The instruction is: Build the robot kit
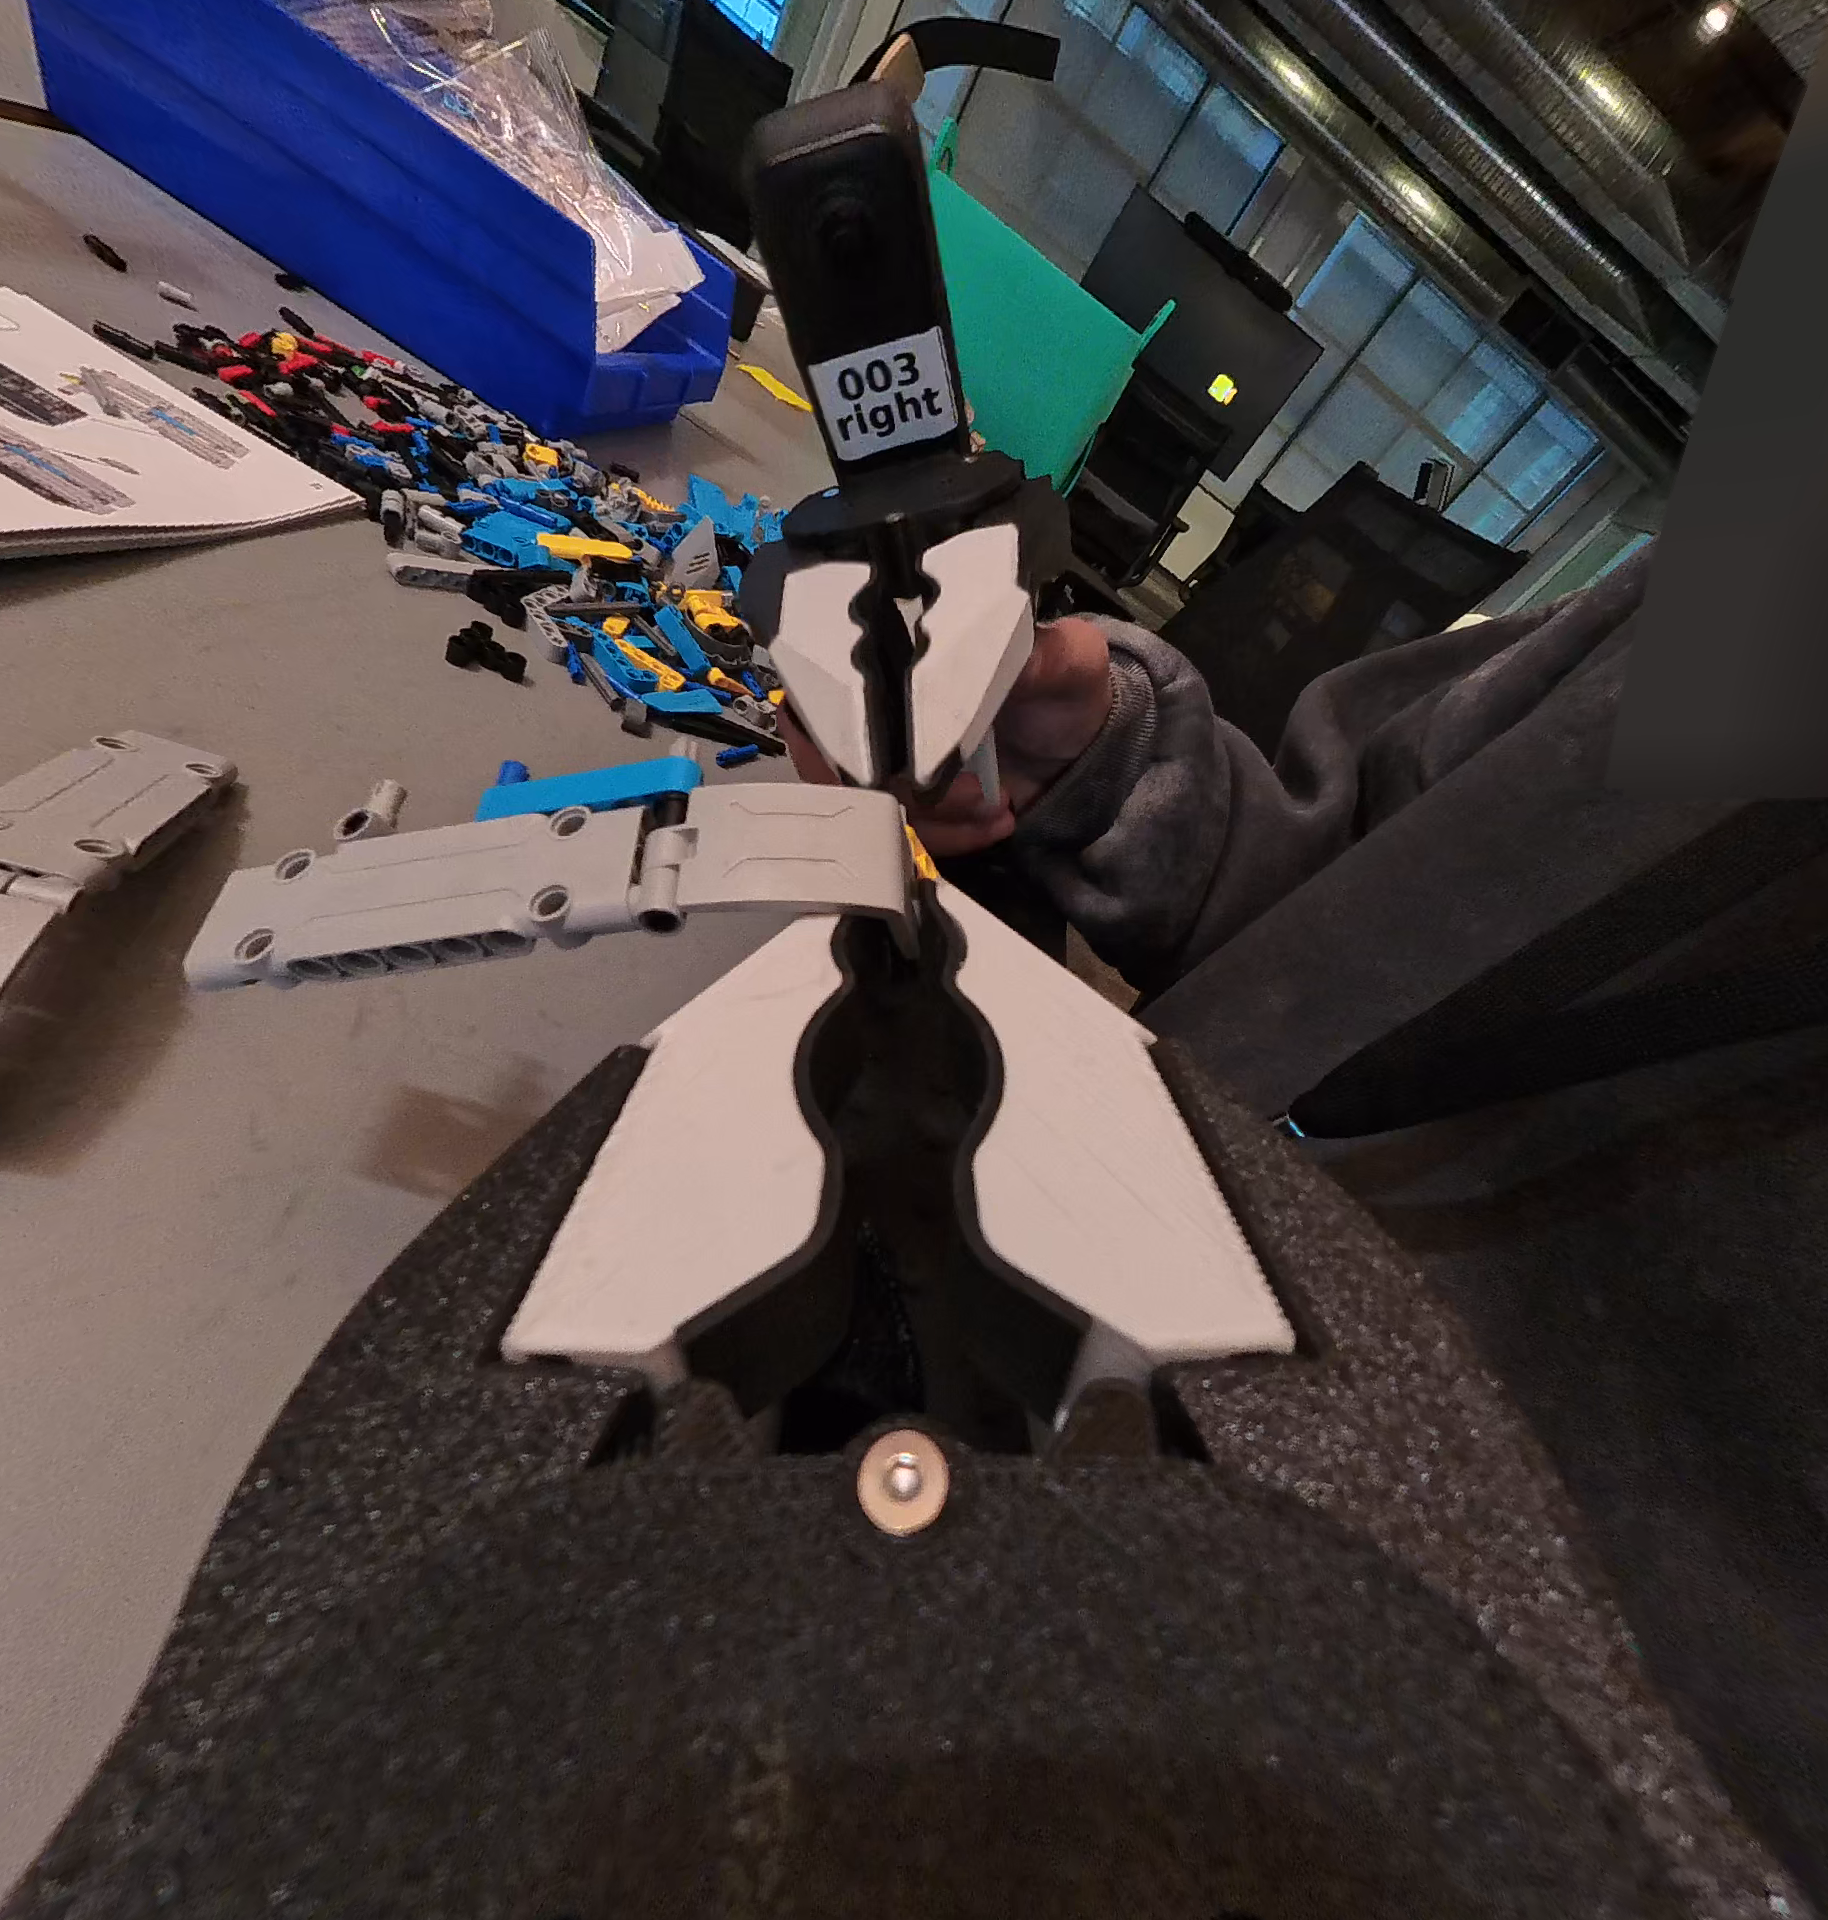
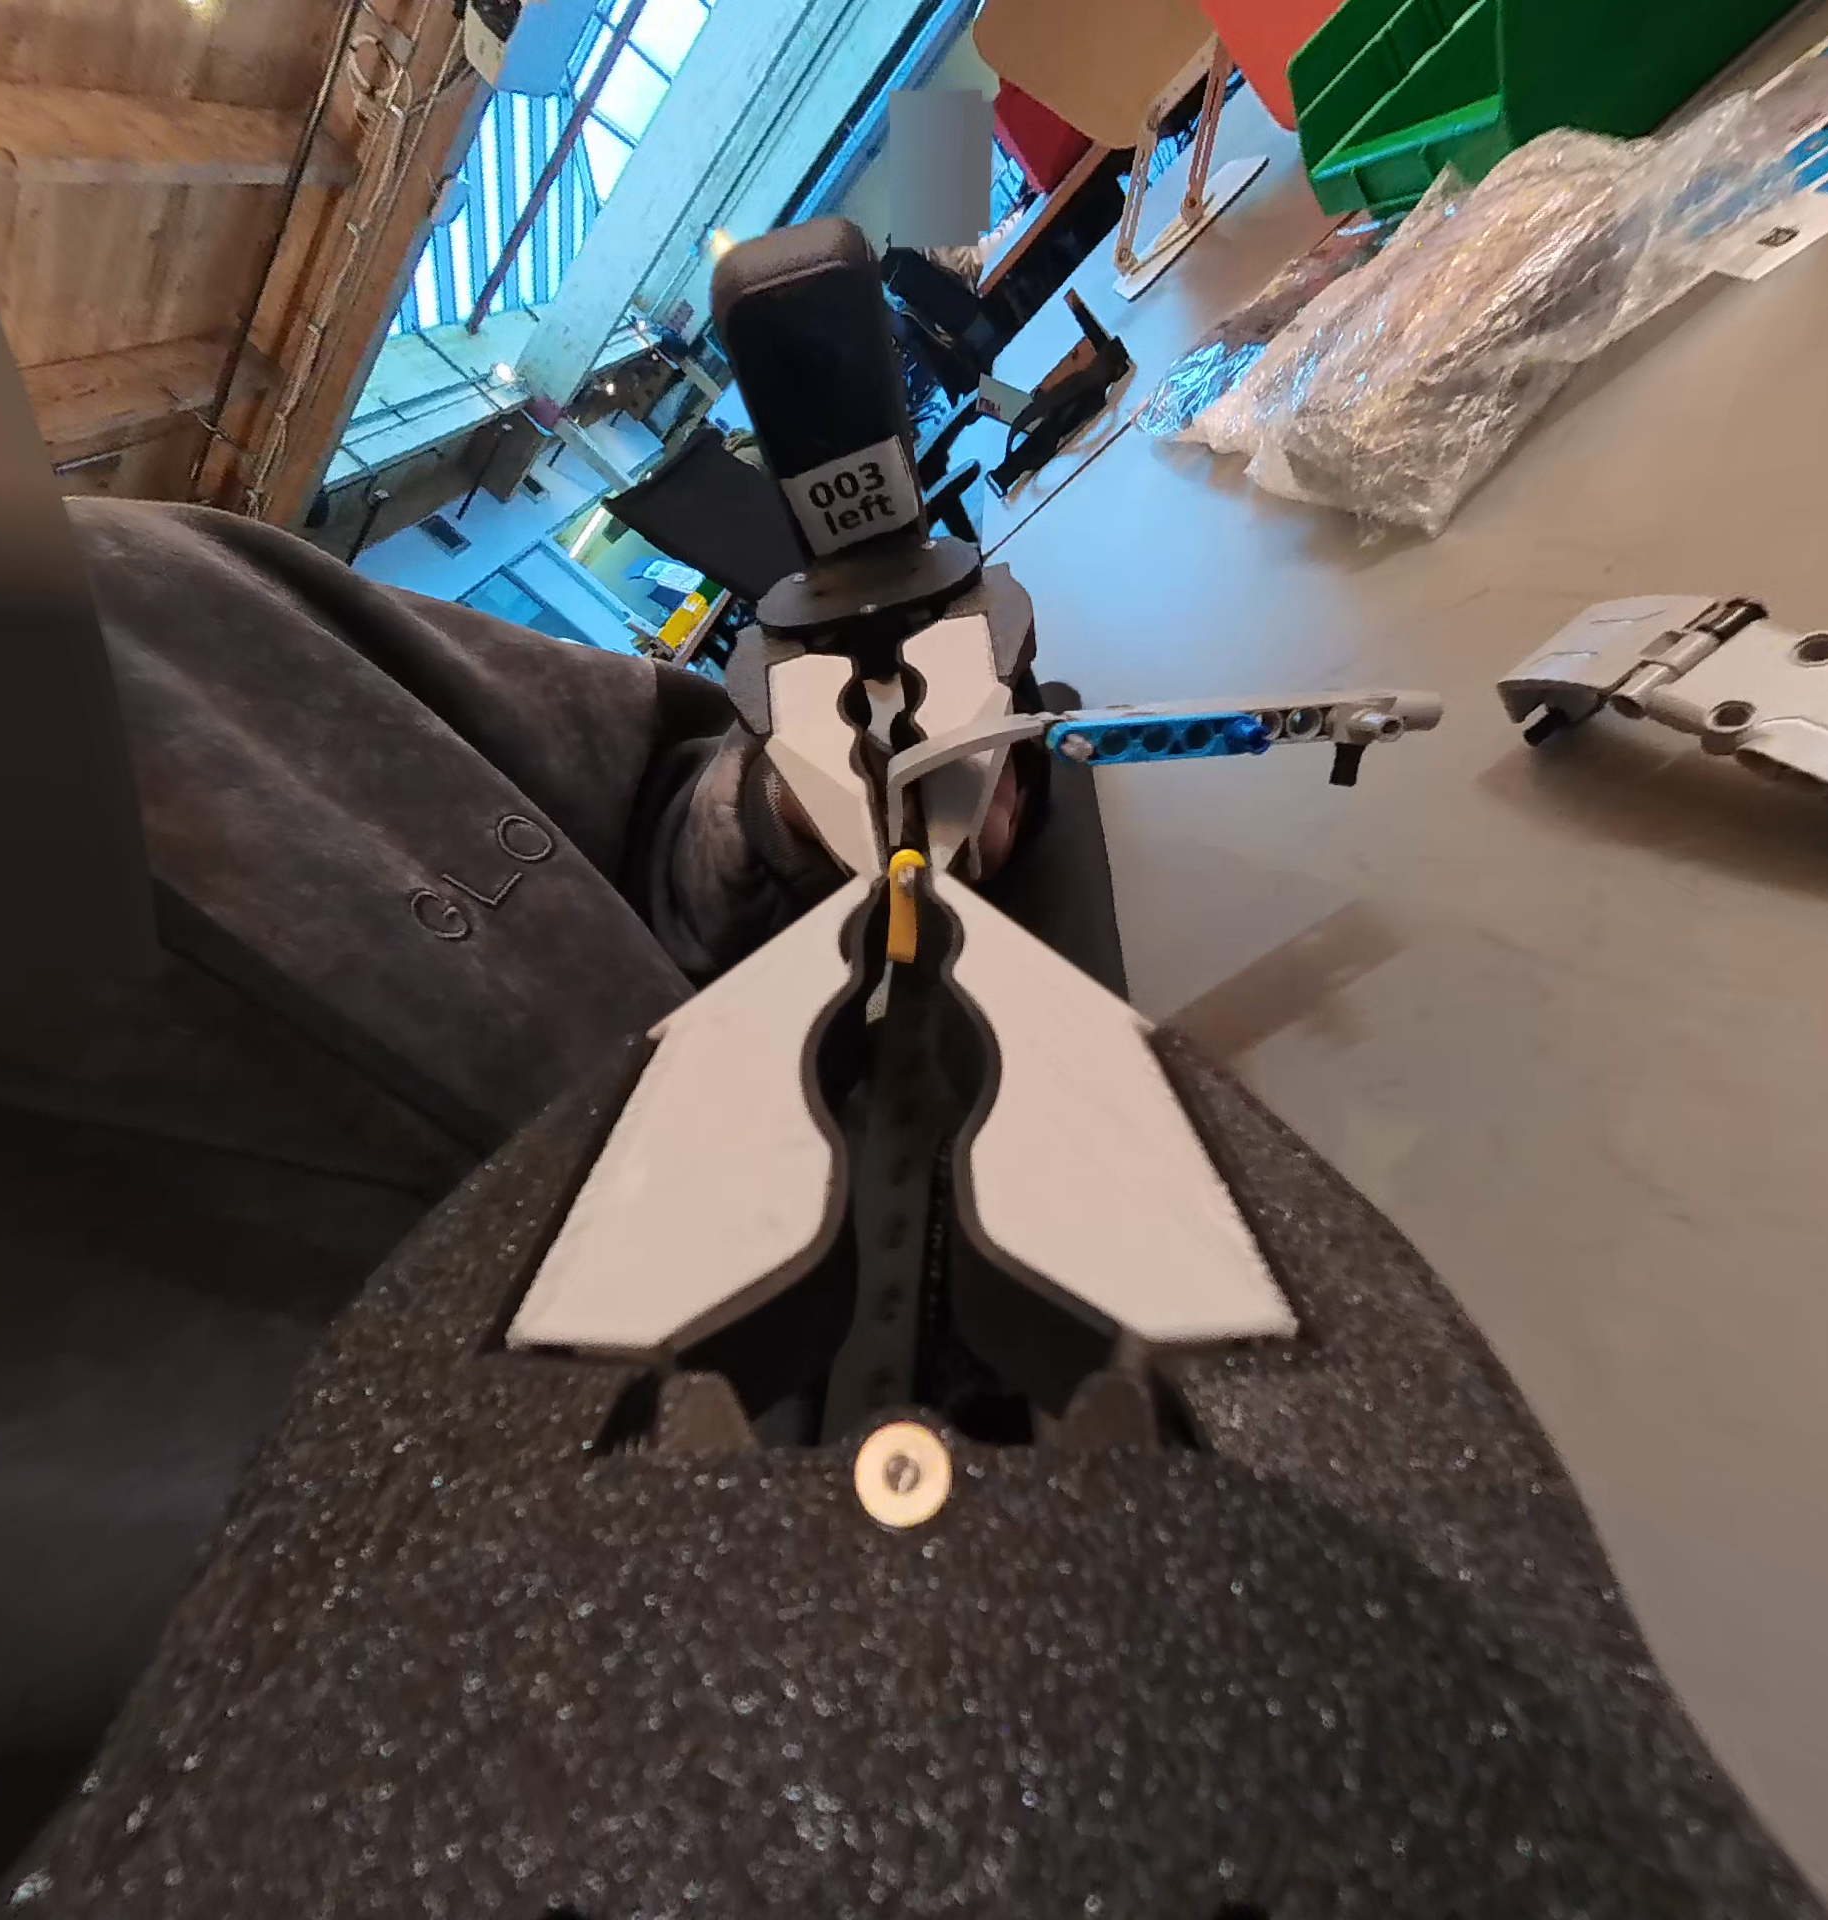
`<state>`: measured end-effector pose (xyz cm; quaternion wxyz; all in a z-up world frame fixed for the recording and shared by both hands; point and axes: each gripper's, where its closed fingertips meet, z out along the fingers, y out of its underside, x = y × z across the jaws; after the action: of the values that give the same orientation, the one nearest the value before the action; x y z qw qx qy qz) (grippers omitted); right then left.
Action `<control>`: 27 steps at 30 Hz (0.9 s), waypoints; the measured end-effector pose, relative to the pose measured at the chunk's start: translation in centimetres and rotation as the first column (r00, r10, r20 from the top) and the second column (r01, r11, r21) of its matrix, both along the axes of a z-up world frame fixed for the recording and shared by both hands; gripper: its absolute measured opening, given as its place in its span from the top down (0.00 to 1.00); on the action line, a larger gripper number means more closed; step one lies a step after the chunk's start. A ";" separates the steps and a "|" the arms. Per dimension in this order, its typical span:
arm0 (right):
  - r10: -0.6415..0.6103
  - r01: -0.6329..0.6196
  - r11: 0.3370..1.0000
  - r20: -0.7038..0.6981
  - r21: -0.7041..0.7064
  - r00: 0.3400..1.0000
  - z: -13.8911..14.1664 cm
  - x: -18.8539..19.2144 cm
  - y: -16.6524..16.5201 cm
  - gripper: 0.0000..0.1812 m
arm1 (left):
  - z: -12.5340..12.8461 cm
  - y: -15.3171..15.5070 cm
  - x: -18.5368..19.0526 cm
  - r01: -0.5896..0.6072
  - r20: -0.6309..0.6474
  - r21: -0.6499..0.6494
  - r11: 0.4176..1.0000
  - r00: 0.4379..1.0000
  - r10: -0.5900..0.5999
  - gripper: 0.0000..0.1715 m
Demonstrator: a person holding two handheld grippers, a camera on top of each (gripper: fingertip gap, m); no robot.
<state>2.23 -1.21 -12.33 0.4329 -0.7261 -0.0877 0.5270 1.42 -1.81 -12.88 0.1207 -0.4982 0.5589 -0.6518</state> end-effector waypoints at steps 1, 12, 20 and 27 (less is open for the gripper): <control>0.005 -0.005 1.000 0.007 -0.009 1.000 -0.2 -0.1 0.0 0.98 | 0.0 0.0 0.0 0.000 0.001 0.003 1.000 1.000 0.000 0.97; 0.012 -0.011 0.999 0.029 -0.039 1.000 -0.8 -0.6 -0.1 0.99 | -0.4 -0.2 0.1 0.001 -0.014 0.024 1.000 1.000 -0.001 0.98; 0.005 -0.006 1.000 -0.014 -0.021 1.000 -0.3 -0.3 0.3 0.97 | 0.2 0.2 0.2 -0.016 0.003 -0.020 1.000 1.000 0.016 0.97; 0.041 -0.041 0.999 0.016 -0.004 0.999 -0.3 -1.4 0.0 0.96 | 0.8 0.7 0.1 -0.014 0.013 -0.098 0.995 1.000 0.015 0.97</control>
<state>0.85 -1.18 -12.65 0.4199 -0.7292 -0.1053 0.5300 1.54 -1.16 -12.07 0.1046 -0.5029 0.5217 -0.6811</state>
